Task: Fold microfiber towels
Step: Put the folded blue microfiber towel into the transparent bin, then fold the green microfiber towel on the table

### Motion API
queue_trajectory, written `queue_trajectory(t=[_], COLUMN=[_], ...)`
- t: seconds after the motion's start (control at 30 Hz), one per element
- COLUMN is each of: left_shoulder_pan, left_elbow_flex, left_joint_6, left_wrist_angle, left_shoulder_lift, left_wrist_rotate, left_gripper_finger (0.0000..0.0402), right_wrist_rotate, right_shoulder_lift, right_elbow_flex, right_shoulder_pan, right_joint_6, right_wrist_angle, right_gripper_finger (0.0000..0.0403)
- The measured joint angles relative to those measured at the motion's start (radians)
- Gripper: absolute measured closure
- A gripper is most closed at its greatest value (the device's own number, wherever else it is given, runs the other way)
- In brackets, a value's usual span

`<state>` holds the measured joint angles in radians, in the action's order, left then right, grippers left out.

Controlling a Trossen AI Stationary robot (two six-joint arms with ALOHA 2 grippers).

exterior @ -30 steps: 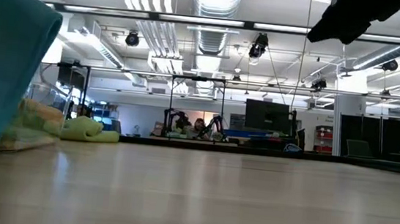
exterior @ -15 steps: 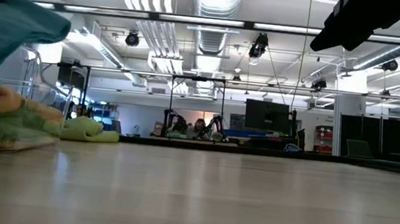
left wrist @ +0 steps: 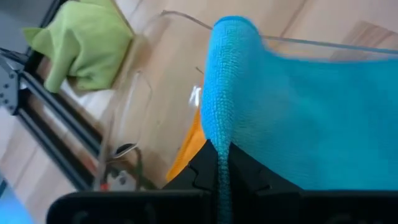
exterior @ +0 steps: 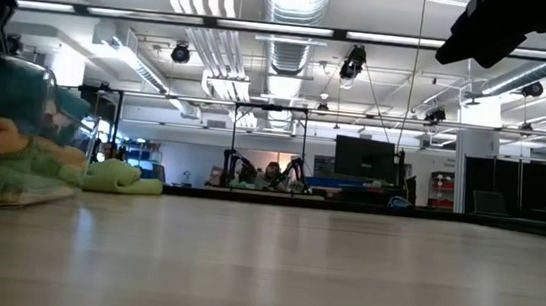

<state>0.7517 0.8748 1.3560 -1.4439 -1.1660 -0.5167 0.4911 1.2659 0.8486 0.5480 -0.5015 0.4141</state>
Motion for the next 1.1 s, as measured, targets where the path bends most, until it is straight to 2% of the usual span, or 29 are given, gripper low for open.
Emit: queue_trajectory(t=[0.2, 0.43, 0.53, 0.7, 0.83, 0.93, 1.1], left_shoulder_pan=[-0.018, -0.028, -0.039, -0.060, -0.095, -0.125, -0.181], left_elbow_flex=[-0.098, -0.154, -0.155, -0.148, -0.101, -0.054, -0.033], left_joint_6=[-0.031, -0.027, -0.033, -0.056, -0.055, -0.054, -0.051], left_wrist_angle=[0.137, 0.153, 0.145, 0.106, 0.062, 0.049, 0.251], left_shoulder_lift=[-0.002, -0.002, -0.002, -0.002, 0.002, 0.005, 0.003], left_wrist_rotate=[-0.002, -0.003, -0.004, -0.012, -0.076, -0.087, -0.015], left_gripper_finger=[0.0400, 0.0393, 0.0363, 0.0286, 0.0234, 0.0217, 0.0224], right_wrist_rotate=[0.006, 0.008, 0.007, 0.008, 0.008, 0.008, 0.008], right_shoulder_lift=[0.000, 0.000, 0.000, 0.000, 0.000, 0.004, 0.033], right_elbow_flex=[0.000, 0.000, 0.000, 0.000, 0.000, 0.000, 0.000], right_shoulder_pan=[0.000, 0.001, 0.002, 0.002, 0.002, 0.002, 0.003], right_joint_6=[-0.004, -0.023, -0.023, -0.023, -0.022, -0.023, -0.022], right_wrist_angle=[0.000, 0.000, 0.000, -0.001, -0.001, -0.006, -0.007], right_gripper_finger=[0.0394, 0.0394, 0.0394, 0.0394, 0.0394, 0.0394, 0.0394])
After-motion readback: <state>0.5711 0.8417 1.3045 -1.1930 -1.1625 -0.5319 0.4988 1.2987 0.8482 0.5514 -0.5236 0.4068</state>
